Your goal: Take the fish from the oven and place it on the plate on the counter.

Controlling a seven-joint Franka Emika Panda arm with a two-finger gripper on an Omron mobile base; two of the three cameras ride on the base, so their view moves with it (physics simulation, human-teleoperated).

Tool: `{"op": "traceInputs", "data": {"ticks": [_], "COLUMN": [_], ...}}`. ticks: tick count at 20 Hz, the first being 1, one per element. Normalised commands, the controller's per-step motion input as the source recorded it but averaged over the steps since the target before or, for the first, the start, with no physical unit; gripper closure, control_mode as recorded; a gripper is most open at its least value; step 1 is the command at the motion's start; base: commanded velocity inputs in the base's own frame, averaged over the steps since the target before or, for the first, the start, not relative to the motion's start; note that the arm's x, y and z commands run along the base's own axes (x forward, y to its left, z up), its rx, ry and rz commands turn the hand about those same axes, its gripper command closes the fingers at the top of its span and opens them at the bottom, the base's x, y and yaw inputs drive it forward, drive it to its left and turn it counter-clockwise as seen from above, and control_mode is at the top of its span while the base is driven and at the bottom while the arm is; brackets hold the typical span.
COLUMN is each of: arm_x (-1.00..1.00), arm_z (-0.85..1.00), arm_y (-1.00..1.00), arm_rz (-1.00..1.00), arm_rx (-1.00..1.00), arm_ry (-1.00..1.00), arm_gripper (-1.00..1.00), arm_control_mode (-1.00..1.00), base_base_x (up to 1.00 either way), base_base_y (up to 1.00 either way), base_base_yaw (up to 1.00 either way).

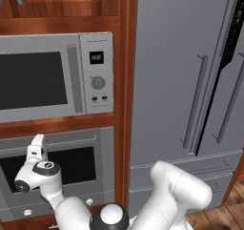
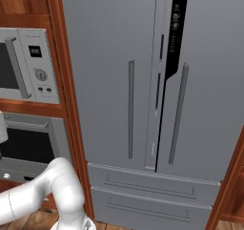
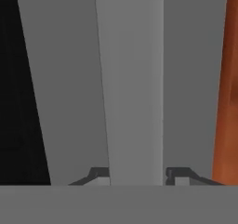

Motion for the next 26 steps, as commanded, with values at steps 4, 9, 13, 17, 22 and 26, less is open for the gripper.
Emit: {"op": "traceInputs", "data": {"ticks": [4, 9, 13, 17, 22, 26], "arm_x": [-0.01, -0.14, -0.6, -0.66, -0.64, -0.68], "arm_z": [-0.5, -0.58, -0.78, -0.77, -0.75, -0.96], "arm_y": [0.16, 0.12, 0.08, 0.05, 0.02, 0.0], "arm_rz": [0.0, 0.0, 0.0, 0.0, 0.01, 0.02], "arm_rx": [-0.06, -0.05, -0.03, -0.02, -0.03, -0.08], "arm_ry": [0.23, 0.22, 0.13, 0.1, 0.14, 0.13], "arm_gripper": [1.0, 1.0, 1.0, 1.0, 1.0, 1.0], "arm_control_mode": [-1.0, -1.0, -1.0, -1.0, -1.0, -1.0], "base_base_x": [0.0, 0.0, 0.0, 0.0, 0.0, 0.0], "base_base_y": [0.0, 0.0, 0.0, 0.0, 0.0, 0.0], "base_base_yaw": [0.0, 0.0, 0.0, 0.0, 0.0, 0.0]}}
